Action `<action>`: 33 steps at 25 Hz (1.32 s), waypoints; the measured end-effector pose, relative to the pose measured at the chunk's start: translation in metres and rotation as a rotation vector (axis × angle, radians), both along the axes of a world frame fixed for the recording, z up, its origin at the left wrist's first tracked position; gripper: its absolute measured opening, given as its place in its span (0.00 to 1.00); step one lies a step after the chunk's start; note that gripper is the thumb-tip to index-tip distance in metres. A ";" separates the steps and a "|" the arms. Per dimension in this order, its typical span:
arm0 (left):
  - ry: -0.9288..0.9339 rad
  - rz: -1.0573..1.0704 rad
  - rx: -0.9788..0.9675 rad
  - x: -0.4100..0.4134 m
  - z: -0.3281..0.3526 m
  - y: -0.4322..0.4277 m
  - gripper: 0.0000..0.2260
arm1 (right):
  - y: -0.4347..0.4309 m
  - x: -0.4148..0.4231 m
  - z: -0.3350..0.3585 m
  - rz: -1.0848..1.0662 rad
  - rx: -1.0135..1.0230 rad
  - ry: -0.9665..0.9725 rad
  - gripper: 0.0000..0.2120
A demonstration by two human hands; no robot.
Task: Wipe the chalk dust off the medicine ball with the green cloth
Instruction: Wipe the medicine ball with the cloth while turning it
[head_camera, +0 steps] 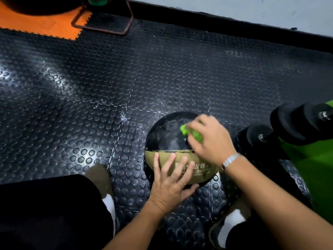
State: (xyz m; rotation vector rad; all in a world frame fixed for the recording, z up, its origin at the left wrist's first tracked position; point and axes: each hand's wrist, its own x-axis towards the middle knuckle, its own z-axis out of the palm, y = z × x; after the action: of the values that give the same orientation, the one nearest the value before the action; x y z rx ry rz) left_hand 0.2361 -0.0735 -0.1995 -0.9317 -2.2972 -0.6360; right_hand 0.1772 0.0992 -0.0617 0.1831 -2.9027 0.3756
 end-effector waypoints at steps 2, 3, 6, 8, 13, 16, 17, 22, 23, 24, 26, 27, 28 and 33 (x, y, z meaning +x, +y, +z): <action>0.012 -0.024 -0.005 -0.002 0.001 0.003 0.32 | -0.008 -0.036 0.007 -0.221 -0.041 -0.068 0.07; 0.011 -0.038 0.004 -0.005 0.001 0.004 0.33 | -0.019 -0.047 0.006 -0.210 0.008 -0.085 0.08; -0.010 -0.050 0.058 -0.010 -0.002 0.004 0.33 | -0.028 -0.021 0.004 0.230 0.029 -0.127 0.08; -0.006 -0.054 0.047 -0.011 -0.002 0.006 0.33 | -0.002 -0.009 0.007 0.273 -0.079 -0.145 0.07; 0.003 -0.128 0.029 -0.018 0.006 0.017 0.31 | -0.040 -0.053 0.005 -0.088 0.064 -0.145 0.08; 0.007 -0.113 0.043 -0.021 0.008 0.020 0.27 | -0.033 -0.004 0.012 0.361 0.135 -0.202 0.09; 0.008 -0.115 0.035 -0.019 0.006 0.021 0.27 | -0.018 0.002 0.016 0.377 0.134 -0.211 0.09; 0.031 -0.125 -0.003 -0.011 0.004 0.022 0.34 | -0.030 -0.068 0.010 -0.094 0.221 -0.236 0.09; 0.028 -0.125 0.023 -0.012 0.004 0.020 0.35 | -0.050 -0.076 0.005 -0.045 0.278 -0.263 0.10; 0.024 -0.119 0.052 -0.012 0.002 0.017 0.35 | -0.068 -0.076 0.002 0.056 0.314 -0.280 0.10; 0.023 -0.075 0.060 -0.010 -0.001 0.011 0.35 | -0.068 -0.056 0.007 0.336 0.245 -0.315 0.09; 0.025 -0.054 0.042 -0.009 -0.002 0.008 0.34 | -0.055 -0.045 0.015 0.444 0.177 -0.342 0.09; 0.022 -0.055 0.030 -0.008 -0.004 0.005 0.34 | -0.041 -0.040 0.022 0.496 0.128 -0.360 0.09; 0.026 -0.109 -0.007 -0.010 0.001 -0.003 0.33 | -0.039 -0.092 0.013 -0.024 0.231 -0.357 0.10</action>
State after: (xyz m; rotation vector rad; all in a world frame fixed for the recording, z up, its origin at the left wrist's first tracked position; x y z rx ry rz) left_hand 0.2258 -0.0768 -0.1990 -1.0677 -2.2395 -0.6581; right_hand 0.0855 0.0601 -0.0485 0.1274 -3.2943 0.0706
